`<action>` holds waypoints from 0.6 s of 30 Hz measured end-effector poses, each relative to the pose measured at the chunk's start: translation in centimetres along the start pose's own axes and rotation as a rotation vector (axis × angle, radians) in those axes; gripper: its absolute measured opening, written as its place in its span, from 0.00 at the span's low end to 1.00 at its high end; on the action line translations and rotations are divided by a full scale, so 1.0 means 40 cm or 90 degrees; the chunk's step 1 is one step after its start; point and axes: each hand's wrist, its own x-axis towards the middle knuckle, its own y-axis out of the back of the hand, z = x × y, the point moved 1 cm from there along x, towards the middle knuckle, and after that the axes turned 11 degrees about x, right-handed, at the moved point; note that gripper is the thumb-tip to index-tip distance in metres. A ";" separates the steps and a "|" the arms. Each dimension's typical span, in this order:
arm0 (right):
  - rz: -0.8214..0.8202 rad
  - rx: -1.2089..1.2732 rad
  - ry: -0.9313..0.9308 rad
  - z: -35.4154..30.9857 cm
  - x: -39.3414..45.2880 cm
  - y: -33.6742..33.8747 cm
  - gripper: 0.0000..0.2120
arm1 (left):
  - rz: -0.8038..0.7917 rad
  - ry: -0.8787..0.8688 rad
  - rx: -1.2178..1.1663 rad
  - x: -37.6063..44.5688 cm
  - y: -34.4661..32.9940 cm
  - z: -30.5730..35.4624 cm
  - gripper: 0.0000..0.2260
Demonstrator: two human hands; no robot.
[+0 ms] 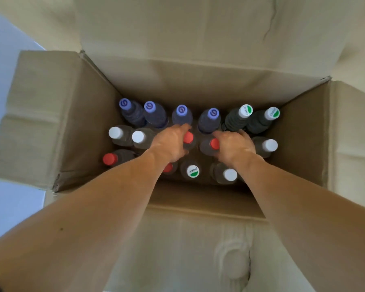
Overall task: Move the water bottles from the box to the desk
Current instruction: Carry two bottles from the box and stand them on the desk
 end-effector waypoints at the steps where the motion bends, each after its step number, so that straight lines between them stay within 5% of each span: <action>1: 0.001 -0.013 0.002 0.003 0.014 -0.002 0.20 | 0.005 -0.003 -0.013 0.015 -0.008 -0.006 0.34; 10: -0.003 0.007 0.038 0.006 0.081 -0.004 0.22 | 0.016 0.000 -0.084 0.085 -0.075 -0.034 0.32; 18: 0.002 0.319 0.110 0.036 0.032 0.032 0.22 | -0.012 0.020 -0.380 0.017 0.008 -0.049 0.22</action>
